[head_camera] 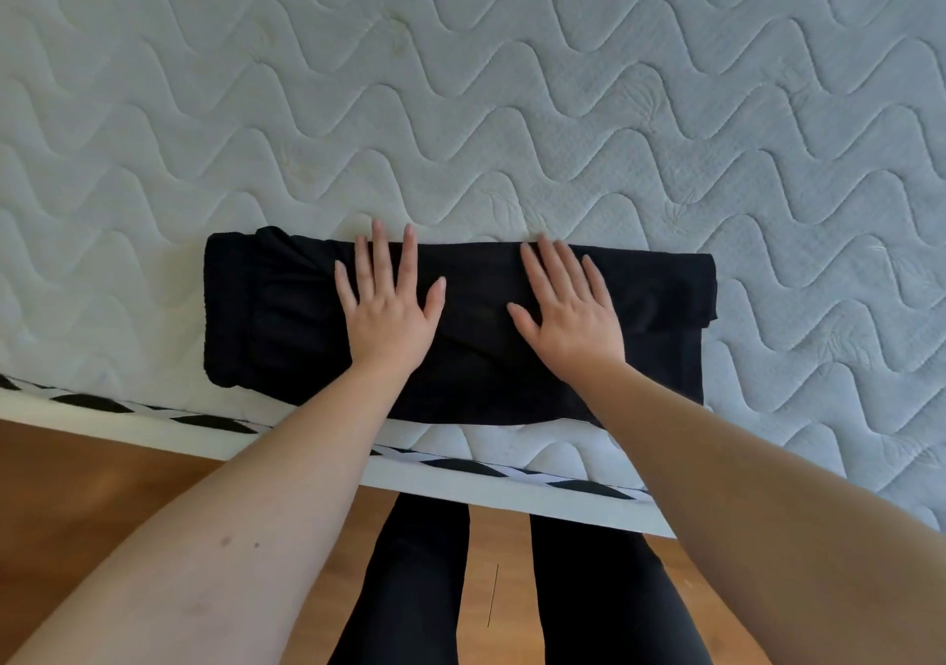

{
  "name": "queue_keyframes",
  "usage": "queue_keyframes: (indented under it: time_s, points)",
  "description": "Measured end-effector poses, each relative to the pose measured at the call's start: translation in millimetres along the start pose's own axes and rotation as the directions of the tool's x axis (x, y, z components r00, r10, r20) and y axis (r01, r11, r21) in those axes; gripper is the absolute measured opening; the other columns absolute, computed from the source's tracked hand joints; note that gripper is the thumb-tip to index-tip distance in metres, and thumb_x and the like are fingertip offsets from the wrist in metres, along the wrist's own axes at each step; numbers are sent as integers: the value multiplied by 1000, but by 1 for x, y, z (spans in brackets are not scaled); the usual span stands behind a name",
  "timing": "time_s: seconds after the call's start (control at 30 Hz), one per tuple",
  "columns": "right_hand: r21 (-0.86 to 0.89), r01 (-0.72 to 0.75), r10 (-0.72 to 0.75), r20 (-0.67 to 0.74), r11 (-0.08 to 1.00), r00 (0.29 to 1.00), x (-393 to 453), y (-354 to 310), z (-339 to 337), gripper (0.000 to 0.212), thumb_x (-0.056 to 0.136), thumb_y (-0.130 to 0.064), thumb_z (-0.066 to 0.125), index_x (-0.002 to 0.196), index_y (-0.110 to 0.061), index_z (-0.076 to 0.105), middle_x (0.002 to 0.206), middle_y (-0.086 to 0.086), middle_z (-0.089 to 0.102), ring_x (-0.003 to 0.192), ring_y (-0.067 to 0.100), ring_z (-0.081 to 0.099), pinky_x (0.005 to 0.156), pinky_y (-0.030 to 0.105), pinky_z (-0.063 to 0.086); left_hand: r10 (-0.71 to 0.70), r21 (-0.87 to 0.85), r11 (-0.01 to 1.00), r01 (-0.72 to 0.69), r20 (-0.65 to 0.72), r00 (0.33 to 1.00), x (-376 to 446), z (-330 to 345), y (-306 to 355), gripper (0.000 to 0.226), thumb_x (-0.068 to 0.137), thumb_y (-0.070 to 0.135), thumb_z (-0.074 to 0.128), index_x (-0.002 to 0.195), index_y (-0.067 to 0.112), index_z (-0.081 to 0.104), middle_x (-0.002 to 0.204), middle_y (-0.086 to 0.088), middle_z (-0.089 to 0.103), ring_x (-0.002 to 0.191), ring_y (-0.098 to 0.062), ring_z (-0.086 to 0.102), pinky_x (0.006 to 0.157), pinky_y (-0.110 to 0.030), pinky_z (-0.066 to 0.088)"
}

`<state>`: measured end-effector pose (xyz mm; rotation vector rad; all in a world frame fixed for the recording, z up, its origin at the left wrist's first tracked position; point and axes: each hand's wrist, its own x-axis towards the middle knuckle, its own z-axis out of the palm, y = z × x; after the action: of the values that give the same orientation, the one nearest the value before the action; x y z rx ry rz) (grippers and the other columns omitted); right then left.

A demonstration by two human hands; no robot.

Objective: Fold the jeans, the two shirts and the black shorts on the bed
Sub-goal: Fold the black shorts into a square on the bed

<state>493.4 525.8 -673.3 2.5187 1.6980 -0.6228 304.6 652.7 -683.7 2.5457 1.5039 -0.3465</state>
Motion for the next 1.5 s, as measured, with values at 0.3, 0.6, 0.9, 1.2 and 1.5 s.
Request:
queue_keyframes:
  time_s: [0.3,0.6,0.9,1.2,1.5]
  points:
    - [74,-470,463,91,880,881,-44,82,-12,74,97,-66,14,155,-27,-11,163,-7,-15,150,12,-13,121,42,-10,-73,111,991,69,35,997,-6,-10,-27,86,94,69,17,158,16,-4,163,-21,-4,152,-33,-5,120,-59,0]
    - [601,-658,766,114,453,632,-47,94,-33,76,87,-67,51,144,-18,35,140,3,44,132,25,41,113,48,31,492,31,870,-492,-110,863,-36,-24,32,66,101,44,34,158,18,13,164,-12,11,152,-28,12,121,-50,14]
    - [639,-558,629,146,529,763,-57,89,-33,42,94,-52,53,120,-20,46,100,-7,58,88,19,58,74,37,50,589,142,767,-625,229,775,-71,4,78,81,96,65,25,158,22,-3,165,-11,-5,152,-33,3,120,-57,11]
    - [656,-606,713,143,451,686,-83,162,-47,41,93,-50,58,116,-19,44,99,-2,57,87,21,55,69,34,40,681,123,673,-730,283,675,-78,-2,153,75,95,69,25,154,41,-10,162,-15,-19,150,-40,-12,113,-68,5]
    - [666,-640,659,287,385,695,-117,183,-39,56,87,-57,62,130,-25,44,98,-7,58,91,16,59,69,33,48,613,156,694,-703,384,690,-79,-3,178,69,96,66,8,150,39,-25,157,-19,-32,146,-43,-23,112,-70,-2]
